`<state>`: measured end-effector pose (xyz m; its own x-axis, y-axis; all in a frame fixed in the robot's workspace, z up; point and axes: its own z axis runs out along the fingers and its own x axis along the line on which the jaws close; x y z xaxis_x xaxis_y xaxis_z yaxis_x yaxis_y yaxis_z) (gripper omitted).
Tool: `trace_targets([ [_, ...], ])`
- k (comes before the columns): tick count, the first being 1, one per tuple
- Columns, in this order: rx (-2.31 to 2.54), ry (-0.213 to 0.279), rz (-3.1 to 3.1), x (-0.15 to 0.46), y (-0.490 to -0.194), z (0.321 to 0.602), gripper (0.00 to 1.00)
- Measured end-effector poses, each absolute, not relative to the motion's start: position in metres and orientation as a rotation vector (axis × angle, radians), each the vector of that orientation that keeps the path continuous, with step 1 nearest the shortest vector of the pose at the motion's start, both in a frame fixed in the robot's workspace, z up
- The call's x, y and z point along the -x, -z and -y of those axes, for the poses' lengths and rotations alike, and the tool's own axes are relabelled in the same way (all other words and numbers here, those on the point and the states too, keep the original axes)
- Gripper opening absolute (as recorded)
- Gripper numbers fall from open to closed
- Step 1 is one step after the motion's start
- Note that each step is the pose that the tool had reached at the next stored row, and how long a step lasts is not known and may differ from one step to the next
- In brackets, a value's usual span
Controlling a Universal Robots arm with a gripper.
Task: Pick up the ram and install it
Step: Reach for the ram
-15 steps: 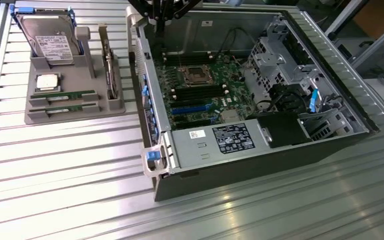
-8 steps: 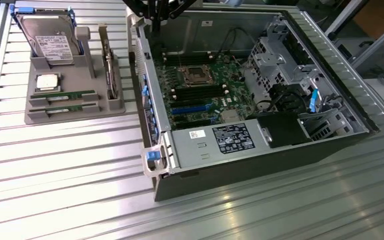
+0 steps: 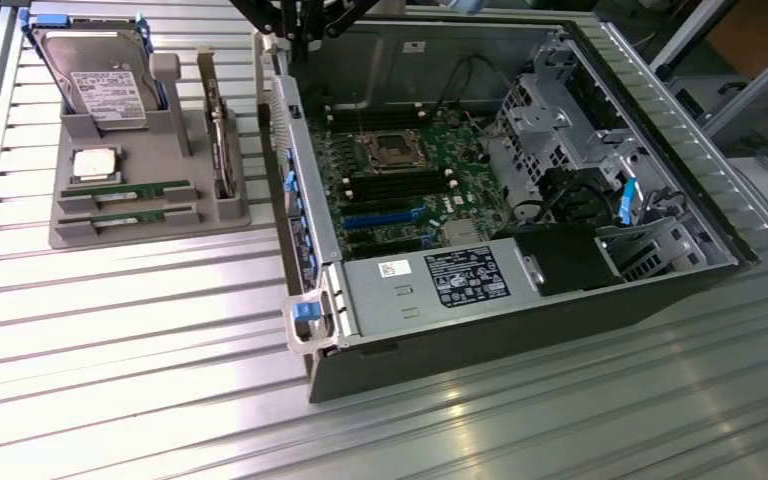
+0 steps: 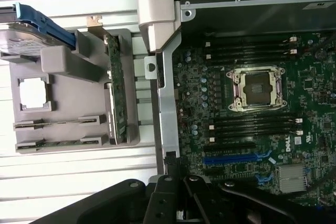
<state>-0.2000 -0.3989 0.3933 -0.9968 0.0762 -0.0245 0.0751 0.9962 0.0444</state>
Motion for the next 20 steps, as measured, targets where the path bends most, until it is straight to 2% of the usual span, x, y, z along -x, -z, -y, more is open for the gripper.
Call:
trace_targets([
  [20, -0.118, -0.068, -3.112, 0.218, -0.393, 0.399, 0.11],
])
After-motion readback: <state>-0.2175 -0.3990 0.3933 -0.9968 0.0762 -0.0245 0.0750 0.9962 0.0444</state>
